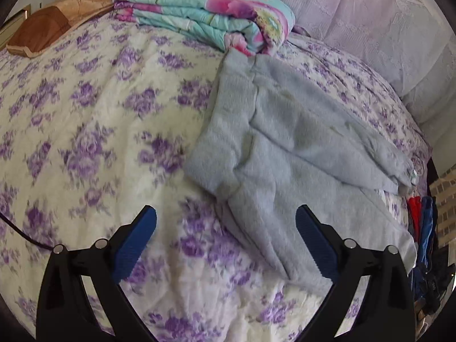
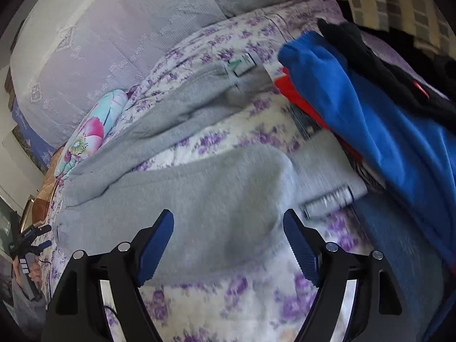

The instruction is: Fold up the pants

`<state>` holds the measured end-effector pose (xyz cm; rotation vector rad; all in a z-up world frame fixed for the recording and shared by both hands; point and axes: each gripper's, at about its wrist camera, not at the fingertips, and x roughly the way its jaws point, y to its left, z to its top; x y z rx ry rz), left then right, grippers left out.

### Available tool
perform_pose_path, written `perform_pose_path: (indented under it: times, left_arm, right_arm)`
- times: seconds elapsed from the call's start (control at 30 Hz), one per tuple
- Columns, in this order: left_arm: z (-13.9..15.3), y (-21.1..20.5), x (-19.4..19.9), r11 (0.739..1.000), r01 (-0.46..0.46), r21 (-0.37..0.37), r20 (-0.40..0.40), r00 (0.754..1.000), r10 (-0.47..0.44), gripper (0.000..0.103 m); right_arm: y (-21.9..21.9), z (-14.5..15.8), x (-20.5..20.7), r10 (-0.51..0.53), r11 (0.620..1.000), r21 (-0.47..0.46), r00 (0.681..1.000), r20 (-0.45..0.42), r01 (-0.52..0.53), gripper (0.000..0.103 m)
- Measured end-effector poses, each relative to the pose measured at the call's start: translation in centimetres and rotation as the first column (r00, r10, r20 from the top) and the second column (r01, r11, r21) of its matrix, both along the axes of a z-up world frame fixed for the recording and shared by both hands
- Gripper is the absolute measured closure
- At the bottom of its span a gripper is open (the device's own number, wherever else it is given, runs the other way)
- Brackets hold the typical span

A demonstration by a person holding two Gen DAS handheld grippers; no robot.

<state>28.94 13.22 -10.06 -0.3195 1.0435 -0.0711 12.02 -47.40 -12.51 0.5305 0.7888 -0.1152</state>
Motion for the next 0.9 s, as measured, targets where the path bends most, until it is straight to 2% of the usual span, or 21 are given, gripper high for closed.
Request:
perform_pose_path:
  times: [0.13, 0.17, 0.2, 0.3, 0.33, 0.43, 0.63, 0.67, 0.73, 0.77, 0.8, 0.9]
  left_arm:
    - [-1.8, -1.3, 0.6, 1.000, 0.030, -0.008, -0.016, 0.999, -0.030, 0.008]
    - [-2.1, -1.5, 1.2, 0.999, 0.029, -0.016, -0.019, 0.999, -0.030, 0.011]
    - [-2.5, -1.7, 1.8, 1.000, 0.023, -0.016, -0.023, 0.999, -0.023, 0.015]
    - [-2.5, -2.0, 2.7, 1.000, 0.002, 0.005, 0.004, 1.000, -0.002, 0.038]
    - [-2.5, -2.1, 2.9, 1.000, 0.003, 0.001, 0.004, 1.000, -0.003, 0.052]
    - [-2.1, -1.8, 2.8, 1.000, -0.009, -0.029, 0.016, 1.000, 0.010, 0.070]
    - [-0.9, -0.9, 2.0, 0.995, -0.020, -0.094, 0.045, 0.999, 0.024, 0.081]
    - [-0.6, -0.9, 1.8, 0.995, -0.021, -0.099, 0.053, 0.998, 0.027, 0.082]
    - [-0.1, -0.8, 1.3, 0.995, -0.028, -0.097, 0.058, 0.998, 0.034, 0.083]
    - [0.2, -0.6, 0.9, 0.995, -0.029, -0.098, 0.056, 0.998, 0.035, 0.084]
    - [0.5, -0.4, 0.5, 0.995, -0.028, -0.097, 0.056, 0.998, 0.034, 0.084]
    - [1.6, 0.6, -2.1, 0.995, -0.011, -0.104, 0.076, 0.997, 0.019, 0.085]
  right_arm:
    - [-0.1, -1.2, -2.8, -0.056, 0.998, 0.015, 0.998, -0.021, 0.056, 0.023]
    - [-0.1, -1.4, -3.2, -0.063, 0.998, 0.021, 0.998, -0.026, 0.063, 0.023]
    - [-0.1, -1.7, -3.6, -0.068, 0.997, 0.030, 0.997, -0.031, 0.069, 0.023]
    - [0.0, -2.6, -4.1, -0.072, 0.994, 0.080, 0.997, -0.041, 0.075, 0.023]
    - [0.0, -2.9, -4.3, -0.074, 0.992, 0.095, 0.996, -0.045, 0.078, 0.023]
    - [-0.2, -3.8, -4.2, -0.086, 0.987, 0.133, 0.995, -0.048, 0.091, 0.023]
    - [-0.8, -4.6, 0.0, -0.071, 0.982, 0.172, 0.997, -0.020, 0.074, 0.025]
    - [-1.0, -4.9, 0.7, -0.071, 0.982, 0.175, 0.997, -0.016, 0.073, 0.031]
    - [-1.3, -5.1, 1.6, -0.062, 0.979, 0.196, 0.998, -0.008, 0.062, 0.089]
    - [-1.4, -5.3, 1.7, -0.042, 0.969, 0.242, 0.999, -0.001, 0.041, 0.090]
    - [-1.4, -5.0, 1.4, -0.043, 0.969, 0.243, 0.999, 0.006, 0.040, 0.091]
    - [0.2, -3.0, -0.8, 0.018, 0.984, 0.174, 1.000, 0.025, -0.022, 0.092]
